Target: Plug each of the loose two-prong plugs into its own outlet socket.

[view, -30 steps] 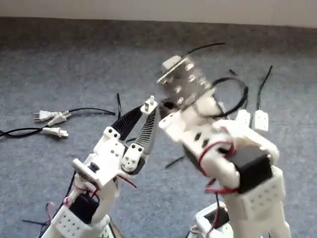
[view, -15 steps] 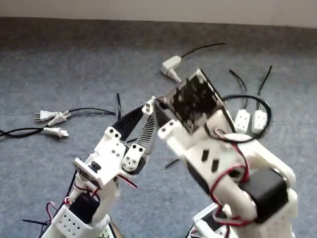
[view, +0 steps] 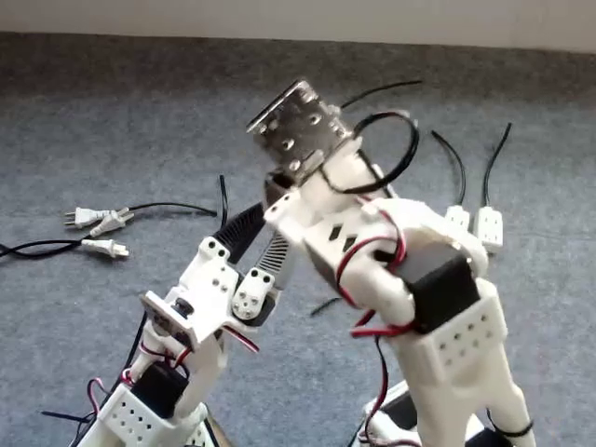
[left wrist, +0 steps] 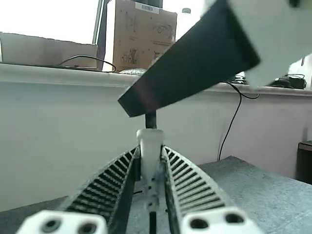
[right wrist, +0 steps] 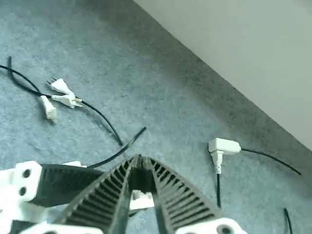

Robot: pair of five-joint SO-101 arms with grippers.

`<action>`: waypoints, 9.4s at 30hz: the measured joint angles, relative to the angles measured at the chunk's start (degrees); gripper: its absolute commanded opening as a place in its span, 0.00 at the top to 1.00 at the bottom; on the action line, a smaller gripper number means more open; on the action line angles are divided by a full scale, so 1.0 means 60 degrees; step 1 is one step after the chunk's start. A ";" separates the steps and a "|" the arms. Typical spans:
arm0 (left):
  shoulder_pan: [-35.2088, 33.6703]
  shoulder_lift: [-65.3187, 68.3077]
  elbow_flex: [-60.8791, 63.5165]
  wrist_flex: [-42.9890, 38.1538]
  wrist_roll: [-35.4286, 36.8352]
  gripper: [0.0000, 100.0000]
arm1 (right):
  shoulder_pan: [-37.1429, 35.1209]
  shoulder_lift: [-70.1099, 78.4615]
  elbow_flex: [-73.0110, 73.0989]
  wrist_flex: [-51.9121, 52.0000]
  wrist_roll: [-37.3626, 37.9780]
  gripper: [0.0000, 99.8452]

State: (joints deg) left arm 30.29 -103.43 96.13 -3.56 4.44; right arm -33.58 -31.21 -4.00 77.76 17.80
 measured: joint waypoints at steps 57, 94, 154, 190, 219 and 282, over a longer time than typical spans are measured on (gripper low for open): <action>-0.2945 1.0667 -1.2908 1.0886 0.0996 0.99 | 0.5597 -0.4879 1.1092 -0.2960 -0.2344 0.99; -0.5099 0.7678 -1.1370 1.6161 0.5963 0.99 | 0.5582 -0.4908 1.5033 -0.7165 -0.3121 0.99; -0.5656 1.4623 -1.0462 1.4037 1.0681 0.99 | 0.5582 -0.4908 1.5033 -0.7165 -0.3121 0.99; -0.5392 1.4608 -0.8982 1.2220 1.0696 0.99 | 0.5582 -0.4908 1.5033 -0.7165 -0.3121 0.99; -0.5348 1.4564 -0.8249 1.1223 0.9392 0.45 | 0.5582 -0.4908 1.5033 -0.7165 -0.3121 0.99; -0.4352 2.1963 -1.5678 1.5736 -0.5538 0.68 | 0.5582 -0.4908 1.5062 -0.7399 -0.3121 0.99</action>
State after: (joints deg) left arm 4.18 28.35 2.07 90.86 -28.79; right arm -0.09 -60.66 86.37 33.36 -0.92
